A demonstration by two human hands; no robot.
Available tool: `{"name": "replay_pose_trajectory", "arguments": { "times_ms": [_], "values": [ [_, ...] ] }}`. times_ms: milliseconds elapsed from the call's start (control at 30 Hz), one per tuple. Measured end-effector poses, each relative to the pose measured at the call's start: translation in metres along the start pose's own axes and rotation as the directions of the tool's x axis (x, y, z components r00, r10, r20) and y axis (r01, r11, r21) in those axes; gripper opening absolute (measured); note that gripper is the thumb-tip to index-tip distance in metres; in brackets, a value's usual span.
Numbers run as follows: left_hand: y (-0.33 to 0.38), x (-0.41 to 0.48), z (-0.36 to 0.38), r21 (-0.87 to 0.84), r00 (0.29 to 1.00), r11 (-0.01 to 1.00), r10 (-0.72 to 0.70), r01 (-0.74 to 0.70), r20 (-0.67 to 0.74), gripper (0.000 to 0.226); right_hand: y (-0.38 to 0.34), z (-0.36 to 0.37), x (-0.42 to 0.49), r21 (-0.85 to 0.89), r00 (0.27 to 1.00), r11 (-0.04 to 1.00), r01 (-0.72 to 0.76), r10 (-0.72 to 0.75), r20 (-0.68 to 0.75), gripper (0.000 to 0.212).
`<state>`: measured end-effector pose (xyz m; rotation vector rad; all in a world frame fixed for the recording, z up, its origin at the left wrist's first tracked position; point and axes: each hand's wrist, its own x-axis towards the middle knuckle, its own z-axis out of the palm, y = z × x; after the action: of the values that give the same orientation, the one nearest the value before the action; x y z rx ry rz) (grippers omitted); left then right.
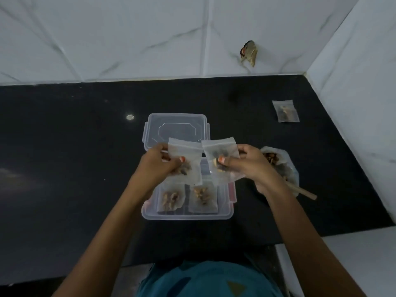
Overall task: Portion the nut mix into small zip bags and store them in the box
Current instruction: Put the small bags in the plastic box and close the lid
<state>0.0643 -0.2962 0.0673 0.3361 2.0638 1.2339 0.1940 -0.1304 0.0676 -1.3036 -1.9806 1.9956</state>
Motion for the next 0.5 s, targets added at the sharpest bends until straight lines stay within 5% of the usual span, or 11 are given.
{"name": "replay_pose_trajectory", "arguments": {
  "times_ms": [100,333,500],
  "values": [
    [-0.021,-0.008,-0.006,0.052,1.000,0.998,-0.030,0.030,-0.003,0.028,0.013,0.023,-0.013,-0.029,0.999,1.000,-0.012,0.013,0.031,0.033],
    [-0.047,-0.010,0.009,0.302,0.998,0.953,0.024,-0.007,-0.050,0.041,0.046,0.072,-0.016,-0.474,0.997,0.880,-0.011,-0.028,-0.075,0.023],
    [-0.065,-0.001,0.033,0.540,0.986,0.842,0.108,-0.021,-0.130,0.044,0.059,0.087,-0.009,-0.589,0.981,0.807,-0.033,-0.088,-0.175,0.007]
  ]
}}
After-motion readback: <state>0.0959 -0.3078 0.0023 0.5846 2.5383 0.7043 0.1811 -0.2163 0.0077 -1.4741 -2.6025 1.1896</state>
